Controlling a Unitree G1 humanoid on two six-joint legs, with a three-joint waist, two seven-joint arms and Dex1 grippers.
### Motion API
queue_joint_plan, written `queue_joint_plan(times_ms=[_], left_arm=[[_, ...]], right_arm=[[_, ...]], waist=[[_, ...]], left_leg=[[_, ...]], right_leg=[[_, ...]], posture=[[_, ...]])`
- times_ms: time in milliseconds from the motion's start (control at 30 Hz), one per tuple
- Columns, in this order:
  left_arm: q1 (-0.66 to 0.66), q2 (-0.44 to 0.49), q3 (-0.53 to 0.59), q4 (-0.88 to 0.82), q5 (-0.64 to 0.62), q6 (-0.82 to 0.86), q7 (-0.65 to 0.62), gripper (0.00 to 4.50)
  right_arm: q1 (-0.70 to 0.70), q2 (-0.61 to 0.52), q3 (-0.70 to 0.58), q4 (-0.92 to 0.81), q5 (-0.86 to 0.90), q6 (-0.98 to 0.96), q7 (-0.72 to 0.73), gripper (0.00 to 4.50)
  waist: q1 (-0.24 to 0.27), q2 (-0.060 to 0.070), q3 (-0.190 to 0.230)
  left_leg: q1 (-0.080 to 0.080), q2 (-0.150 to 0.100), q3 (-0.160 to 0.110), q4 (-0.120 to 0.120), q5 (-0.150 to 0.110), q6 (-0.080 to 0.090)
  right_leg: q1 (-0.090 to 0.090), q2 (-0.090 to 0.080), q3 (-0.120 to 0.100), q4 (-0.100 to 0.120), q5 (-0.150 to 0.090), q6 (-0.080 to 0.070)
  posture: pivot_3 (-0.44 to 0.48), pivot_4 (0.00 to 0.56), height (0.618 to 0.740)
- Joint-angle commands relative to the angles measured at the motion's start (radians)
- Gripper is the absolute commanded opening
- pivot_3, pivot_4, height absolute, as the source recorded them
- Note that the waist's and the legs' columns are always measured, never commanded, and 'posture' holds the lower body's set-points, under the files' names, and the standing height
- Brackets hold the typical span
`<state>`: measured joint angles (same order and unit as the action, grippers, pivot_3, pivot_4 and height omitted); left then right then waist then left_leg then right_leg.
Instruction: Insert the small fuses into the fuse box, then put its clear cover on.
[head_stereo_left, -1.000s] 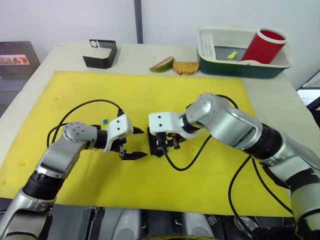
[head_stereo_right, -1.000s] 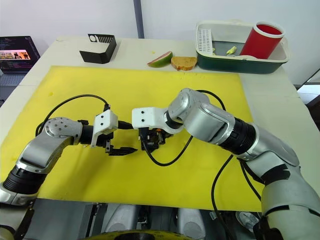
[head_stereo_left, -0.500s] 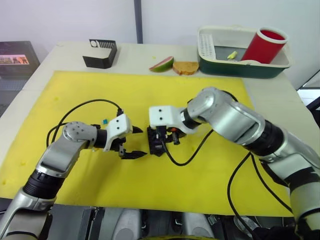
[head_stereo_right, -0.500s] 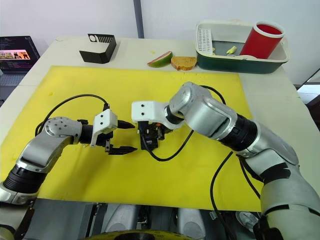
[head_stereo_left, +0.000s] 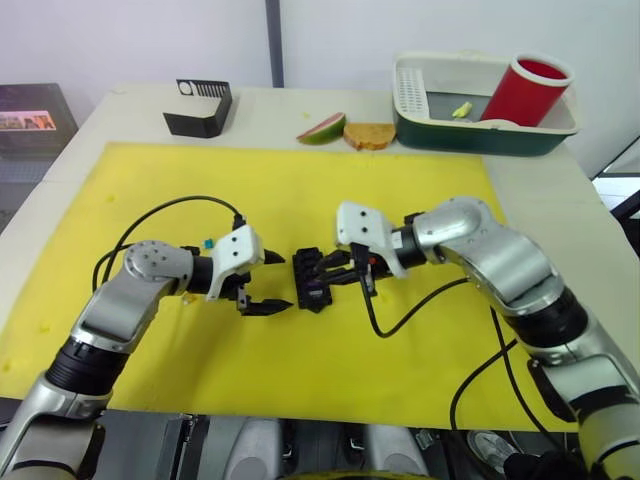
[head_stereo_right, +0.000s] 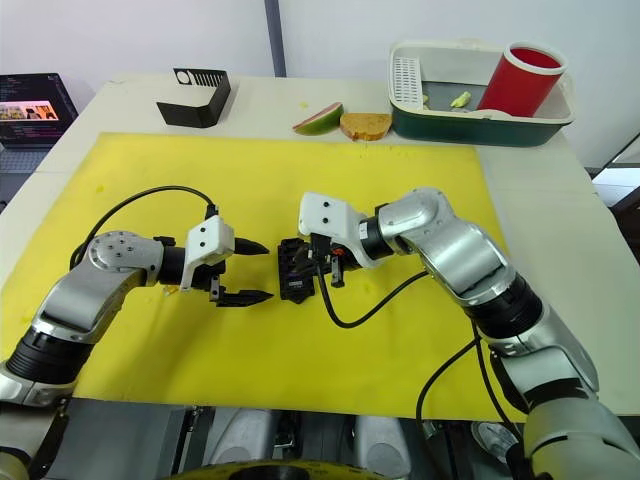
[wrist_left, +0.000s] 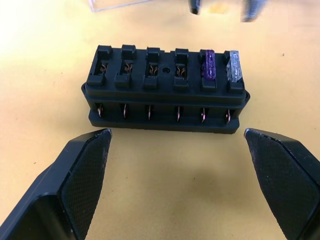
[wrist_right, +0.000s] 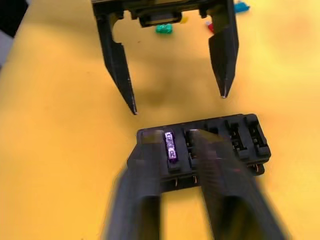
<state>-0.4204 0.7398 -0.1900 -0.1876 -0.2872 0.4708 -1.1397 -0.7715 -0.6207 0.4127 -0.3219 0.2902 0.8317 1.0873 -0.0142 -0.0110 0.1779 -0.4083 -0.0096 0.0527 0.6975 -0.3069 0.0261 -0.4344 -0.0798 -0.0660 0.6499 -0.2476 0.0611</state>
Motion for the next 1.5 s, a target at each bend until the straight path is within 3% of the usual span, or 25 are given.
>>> queue_joint_plan(times_ms=[33, 1100, 1300, 1500], left_arm=[[-0.014, 0.006, 0.019, -0.015, -0.007, -0.009, 0.0, 4.5], [-0.007, 0.012, 0.02, -0.028, -0.006, -0.005, 0.004, 4.5], [-0.017, 0.017, 0.032, -0.027, -0.019, 0.001, -0.003, 4.5], [-0.033, 0.048, 0.11, -0.049, -0.109, 0.063, -0.032, 4.5]], right_arm=[[0.016, 0.03, -0.047, -0.015, 0.03, -0.037, -0.017, 0.05], [0.125, 0.008, 0.074, 0.096, -0.101, -0.138, -0.044, 0.05], [0.098, 0.047, -0.005, 0.068, -0.043, -0.124, -0.054, 0.05], [0.04, 0.081, -0.155, 0.009, 0.082, -0.048, -0.074, 0.05]], waist=[[0.001, 0.0, 0.0], [0.003, 0.0, 0.0], [0.003, 0.0, 0.0], [0.003, 0.0, 0.0]], left_leg=[[0.0, 0.0, 0.0, 0.0, 0.0, 0.0], [0.002, 0.0, 0.0, 0.001, 0.0, 0.0], [0.002, 0.0, 0.0, 0.001, 0.0, 0.0], [0.001, 0.0, 0.0, 0.001, 0.0, 0.0]], right_leg=[[0.0, 0.0, 0.0, 0.0, 0.0, 0.0], [0.003, 0.001, 0.0, 0.0, 0.0, 0.0], [0.003, 0.001, 0.0, 0.0, 0.0, 0.0], [0.002, 0.001, 0.0, 0.0, 0.0, 0.0]], posture=[[0.0, 0.15, 0.74], [0.0, 0.15, 0.74], [0.0, 0.15, 0.74], [0.0, 0.15, 0.74]])
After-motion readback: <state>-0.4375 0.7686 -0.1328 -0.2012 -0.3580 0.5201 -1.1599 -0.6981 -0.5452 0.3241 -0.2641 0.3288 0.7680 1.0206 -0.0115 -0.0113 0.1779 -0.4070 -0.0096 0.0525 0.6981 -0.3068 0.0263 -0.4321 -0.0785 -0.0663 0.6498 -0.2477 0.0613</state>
